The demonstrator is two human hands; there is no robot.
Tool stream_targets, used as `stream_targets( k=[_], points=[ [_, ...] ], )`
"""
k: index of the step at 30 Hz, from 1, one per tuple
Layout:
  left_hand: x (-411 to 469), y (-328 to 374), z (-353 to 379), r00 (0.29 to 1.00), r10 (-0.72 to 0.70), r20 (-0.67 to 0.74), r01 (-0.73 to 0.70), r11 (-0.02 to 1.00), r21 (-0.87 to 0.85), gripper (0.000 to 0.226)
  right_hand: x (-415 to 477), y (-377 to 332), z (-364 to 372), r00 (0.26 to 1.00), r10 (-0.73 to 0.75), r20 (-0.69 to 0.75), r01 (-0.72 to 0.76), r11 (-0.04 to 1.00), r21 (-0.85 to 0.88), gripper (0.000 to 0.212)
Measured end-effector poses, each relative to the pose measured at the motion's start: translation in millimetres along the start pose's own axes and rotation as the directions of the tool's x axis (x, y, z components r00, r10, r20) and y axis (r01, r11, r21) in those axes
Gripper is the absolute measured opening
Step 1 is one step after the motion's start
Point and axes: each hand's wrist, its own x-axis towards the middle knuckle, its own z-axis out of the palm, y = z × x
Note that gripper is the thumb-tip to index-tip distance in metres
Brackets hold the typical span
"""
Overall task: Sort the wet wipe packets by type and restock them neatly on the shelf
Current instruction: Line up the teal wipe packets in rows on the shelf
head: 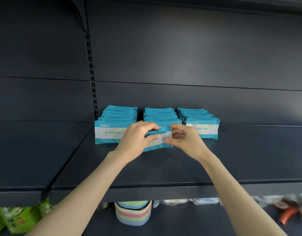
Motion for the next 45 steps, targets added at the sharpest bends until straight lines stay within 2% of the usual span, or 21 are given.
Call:
stream_targets(
  k=[1, 3, 5, 8, 11, 12, 13, 16, 18, 21, 24, 26, 29, 31, 35, 45],
  points=[
    [4, 11, 8, 0.999, -0.004, 0.036, 0.006, 0.999, -0.048, 0.028, -4, 1, -9, 1.0, 0.009, 0.002, -0.009, 1.0, 0.016, 0.015],
    [12, 28, 24, 0.995, -0.001, 0.101, 0.011, 0.995, -0.1, 0.032, -11, 10, -29, 0.999, 0.033, -0.022, -0.032, 0.999, 0.017, 0.038],
    [19, 40, 38, 0.988, -0.051, 0.145, 0.062, 0.995, -0.072, 0.038, -19, 24, -51, 0.992, 0.079, -0.095, -0.078, 0.997, 0.012, 0.043],
    [31, 53, 62, 0.968, -0.172, 0.18, 0.175, 0.985, 0.002, 0.042, -24, 53, -89, 0.972, 0.121, -0.203, -0.116, 0.993, 0.039, 0.034],
    [45, 67, 91, 0.968, -0.239, 0.08, 0.246, 0.966, -0.082, 0.034, -21, 76, -123, 0.97, 0.153, -0.19, -0.142, 0.987, 0.07, 0.007],
    [51, 72, 101, 0.964, -0.263, 0.043, 0.265, 0.96, -0.084, 0.033, -19, 81, -131, 0.971, 0.156, -0.18, -0.148, 0.987, 0.061, 0.014],
    [56, 77, 111, 0.961, -0.275, 0.015, 0.275, 0.959, -0.069, 0.031, -16, 87, -137, 0.973, 0.151, -0.173, -0.145, 0.988, 0.043, 0.02],
    [70, 84, 132, 0.959, -0.277, -0.052, 0.277, 0.961, -0.004, 0.029, 0, 105, -149, 0.975, 0.103, -0.197, -0.14, 0.973, -0.186, 0.013],
    [79, 85, 142, 0.959, -0.276, -0.067, 0.28, 0.958, 0.062, 0.029, 11, 113, -155, 0.979, 0.085, -0.186, -0.142, 0.936, -0.321, 0.023],
    [88, 83, 152, 0.958, -0.28, -0.059, 0.286, 0.942, 0.174, 0.032, 27, 123, -158, 0.98, 0.068, -0.187, -0.133, 0.923, -0.362, 0.038],
    [91, 77, 160, 0.972, -0.22, -0.08, 0.234, 0.926, 0.297, 0.038, 34, 134, -155, 0.978, 0.02, -0.208, -0.103, 0.912, -0.396, 0.043],
    [90, 71, 162, 0.988, -0.139, -0.067, 0.154, 0.894, 0.421, 0.046, 36, 137, -153, 0.978, -0.049, -0.201, -0.048, 0.893, -0.448, 0.057],
    [92, 67, 163, 0.995, -0.074, 0.062, 0.028, 0.836, 0.548, 0.067, 38, 134, -155, 0.994, -0.09, -0.06, 0.043, 0.836, -0.547, 0.088],
    [95, 66, 165, 0.988, -0.051, 0.143, -0.051, 0.774, 0.632, 0.079, 40, 133, -155, 0.997, -0.062, 0.05, 0.079, 0.76, -0.645, 0.096],
    [102, 62, 170, 0.973, -0.097, 0.208, -0.078, 0.711, 0.699, 0.087, 46, 132, -154, 0.991, -0.008, 0.132, 0.103, 0.673, -0.732, 0.093],
    [99, 51, 184, 0.995, 0.015, 0.102, -0.083, 0.7, 0.709, 0.089, 47, 136, -151, 0.99, -0.041, 0.133, 0.131, 0.599, -0.79, 0.083]
  ],
)
